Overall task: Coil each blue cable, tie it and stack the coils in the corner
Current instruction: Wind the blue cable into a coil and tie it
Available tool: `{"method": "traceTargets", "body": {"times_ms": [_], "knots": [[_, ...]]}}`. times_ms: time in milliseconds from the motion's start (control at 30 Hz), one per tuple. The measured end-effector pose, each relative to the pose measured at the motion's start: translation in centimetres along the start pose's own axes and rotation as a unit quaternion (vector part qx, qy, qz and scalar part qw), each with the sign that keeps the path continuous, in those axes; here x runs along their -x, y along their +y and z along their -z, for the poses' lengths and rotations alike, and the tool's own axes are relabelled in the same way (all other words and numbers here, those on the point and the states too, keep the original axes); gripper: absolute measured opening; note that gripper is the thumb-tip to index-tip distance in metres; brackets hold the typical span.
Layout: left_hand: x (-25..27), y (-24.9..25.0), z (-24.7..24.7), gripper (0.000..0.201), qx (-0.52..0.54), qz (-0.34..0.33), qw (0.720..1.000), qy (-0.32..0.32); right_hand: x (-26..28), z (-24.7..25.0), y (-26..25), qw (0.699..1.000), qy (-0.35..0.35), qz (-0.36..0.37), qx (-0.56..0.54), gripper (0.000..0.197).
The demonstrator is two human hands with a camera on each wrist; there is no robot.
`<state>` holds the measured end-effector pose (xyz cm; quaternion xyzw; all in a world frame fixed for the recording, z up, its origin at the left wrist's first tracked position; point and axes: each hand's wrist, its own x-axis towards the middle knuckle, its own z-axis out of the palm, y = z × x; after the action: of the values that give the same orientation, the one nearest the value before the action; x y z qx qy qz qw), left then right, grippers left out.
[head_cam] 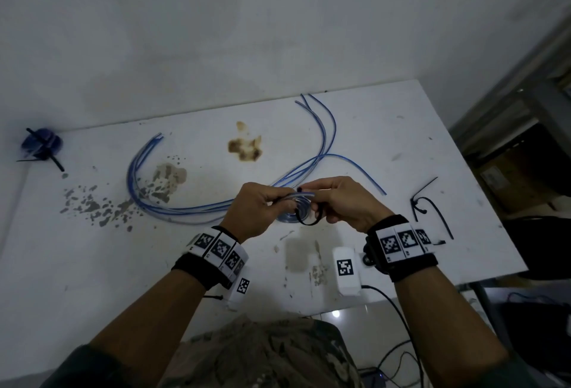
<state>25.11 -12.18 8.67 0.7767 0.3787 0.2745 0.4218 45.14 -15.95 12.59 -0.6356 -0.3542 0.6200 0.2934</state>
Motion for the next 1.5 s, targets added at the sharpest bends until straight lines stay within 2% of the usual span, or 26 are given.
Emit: {"method": "traceTargets", "body": {"times_ms": [167,300,433,533,700,800,900,1000,1133,1300,1500], "knots": [[0.2,0.3,-0.5,0.020,-0.006,-0.007,1.000,-0.016,-0.2,-0.1,0.2,0.998,0.019,0.020,0.058,0.012],[0.1,0.3,-0.3,0.017,-0.030,0.017,0.999,-0.027,-0.8,-0.9,0.8,0.993,0.109,0.049,-0.001,0.013],[-0.1,0.7,0.0,0.014,-0.033,0.040,0.998,-0.026,-1.1,-1.9,1.3,0.982,0.147,0.099,-0.070,0.016],[-0.5,0.9,0.2,0.013,-0.035,0.057,0.998,-0.021,-0.8,-2.6,1.6,0.975,0.149,0.126,-0.105,0.015],[-0.5,0.9,0.2,0.014,-0.048,0.054,0.997,-0.022,-0.4,-2.6,1.6,0.979,0.125,0.145,-0.077,0.023],[-0.4,1.0,0.1,0.015,-0.050,0.058,0.997,-0.022,-0.2,-2.3,1.6,0.981,0.110,0.138,-0.080,0.029],[-0.3,1.1,0.0,0.017,-0.044,0.055,0.997,-0.016,0.1,-2.1,1.8,0.982,0.083,0.129,-0.113,0.021],[-0.2,1.1,0.0,0.016,-0.041,0.056,0.997,-0.021,0.0,-1.8,2.0,0.985,0.074,0.119,-0.100,0.020],[0.1,0.9,0.0,0.017,-0.046,0.049,0.997,-0.030,-0.4,-1.8,1.9,0.987,0.096,0.094,-0.085,0.013],[0.4,0.7,-0.1,0.039,-0.010,0.087,0.996,0.012,-0.7,-1.8,2.2,0.975,0.112,0.017,-0.193,0.003],[0.7,0.6,0.0,0.035,0.015,0.087,0.996,0.003,-1.3,-2.2,2.3,0.964,0.134,-0.018,-0.229,0.007]]}}
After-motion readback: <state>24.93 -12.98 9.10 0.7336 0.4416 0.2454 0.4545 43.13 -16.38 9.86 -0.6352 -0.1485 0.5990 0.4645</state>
